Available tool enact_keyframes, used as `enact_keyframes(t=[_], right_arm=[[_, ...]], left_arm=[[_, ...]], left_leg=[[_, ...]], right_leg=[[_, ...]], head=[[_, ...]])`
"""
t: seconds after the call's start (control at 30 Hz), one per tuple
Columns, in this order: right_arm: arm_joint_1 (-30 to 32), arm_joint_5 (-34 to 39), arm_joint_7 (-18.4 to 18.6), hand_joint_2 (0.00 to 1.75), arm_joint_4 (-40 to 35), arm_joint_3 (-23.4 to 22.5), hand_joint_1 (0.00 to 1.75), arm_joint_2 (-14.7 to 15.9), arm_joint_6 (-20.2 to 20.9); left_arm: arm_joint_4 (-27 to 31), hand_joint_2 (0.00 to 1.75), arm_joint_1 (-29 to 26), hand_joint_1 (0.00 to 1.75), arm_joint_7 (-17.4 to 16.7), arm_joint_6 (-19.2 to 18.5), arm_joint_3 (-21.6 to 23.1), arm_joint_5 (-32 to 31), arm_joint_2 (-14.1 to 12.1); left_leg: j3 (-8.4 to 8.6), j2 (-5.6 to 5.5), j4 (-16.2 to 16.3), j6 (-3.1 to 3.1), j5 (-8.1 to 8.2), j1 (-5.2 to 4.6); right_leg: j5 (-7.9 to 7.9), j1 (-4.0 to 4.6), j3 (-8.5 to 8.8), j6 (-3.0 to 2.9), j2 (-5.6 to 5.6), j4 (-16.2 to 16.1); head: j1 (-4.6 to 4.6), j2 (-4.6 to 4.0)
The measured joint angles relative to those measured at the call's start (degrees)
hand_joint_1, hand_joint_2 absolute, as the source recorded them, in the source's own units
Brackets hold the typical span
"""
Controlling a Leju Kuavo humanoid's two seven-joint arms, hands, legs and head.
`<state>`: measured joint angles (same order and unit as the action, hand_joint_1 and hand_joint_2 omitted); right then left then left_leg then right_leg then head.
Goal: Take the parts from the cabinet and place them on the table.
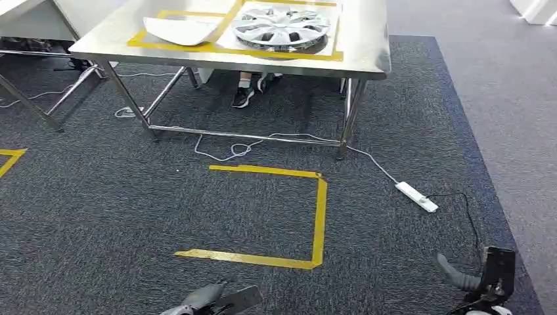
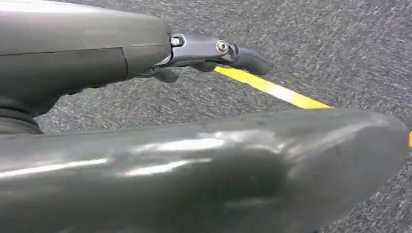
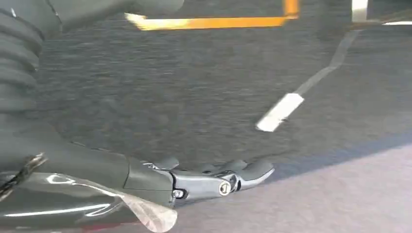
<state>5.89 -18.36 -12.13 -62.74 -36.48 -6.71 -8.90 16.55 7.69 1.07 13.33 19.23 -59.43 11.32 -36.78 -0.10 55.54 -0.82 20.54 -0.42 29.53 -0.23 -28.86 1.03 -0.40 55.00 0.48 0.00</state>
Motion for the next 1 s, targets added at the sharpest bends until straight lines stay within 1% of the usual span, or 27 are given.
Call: enact_keyframes(t=[0.1,0.3,0.57,1.0], right_arm=[[0.29,-1.02,-0.53,1.75,5.00,-0.44,0.00,-0.18,-0.79],[0.15,-1.16,-0.70,1.75,9.28,-0.94,0.00,-0.24,-0.94],[-0.03,-1.16,-0.72,1.75,11.14,-1.01,0.00,-0.24,-1.00],[-0.20,-1.16,-0.70,1.75,12.10,-1.01,0.00,-0.24,-1.00]], left_arm=[[0.00,0.00,0.00,0.00,-0.13,0.02,0.07,0.31,0.00],[0.00,0.00,0.00,0.00,-0.17,0.02,0.42,0.37,-0.02],[0.00,0.00,0.01,0.00,-0.17,0.02,0.63,0.39,0.00],[0.00,0.00,0.01,0.00,-0.17,0.02,0.87,0.44,-0.02]], left_leg=[[-0.04,-0.01,0.00,0.00,0.00,-0.01],[-0.09,0.00,0.00,0.00,0.00,-0.01],[-0.10,0.00,0.00,0.00,0.00,-0.01],[-0.11,0.00,0.00,0.00,0.00,-0.01]], right_leg=[[0.00,0.00,-0.02,0.00,0.00,0.00],[0.00,0.00,-0.08,0.00,0.03,0.00],[0.00,0.00,-0.08,0.00,0.01,0.00],[0.00,0.00,-0.08,0.00,0.01,0.00]], head=[[-0.04,0.00],[-0.02,0.00],[0.00,0.00],[-0.02,0.00]])
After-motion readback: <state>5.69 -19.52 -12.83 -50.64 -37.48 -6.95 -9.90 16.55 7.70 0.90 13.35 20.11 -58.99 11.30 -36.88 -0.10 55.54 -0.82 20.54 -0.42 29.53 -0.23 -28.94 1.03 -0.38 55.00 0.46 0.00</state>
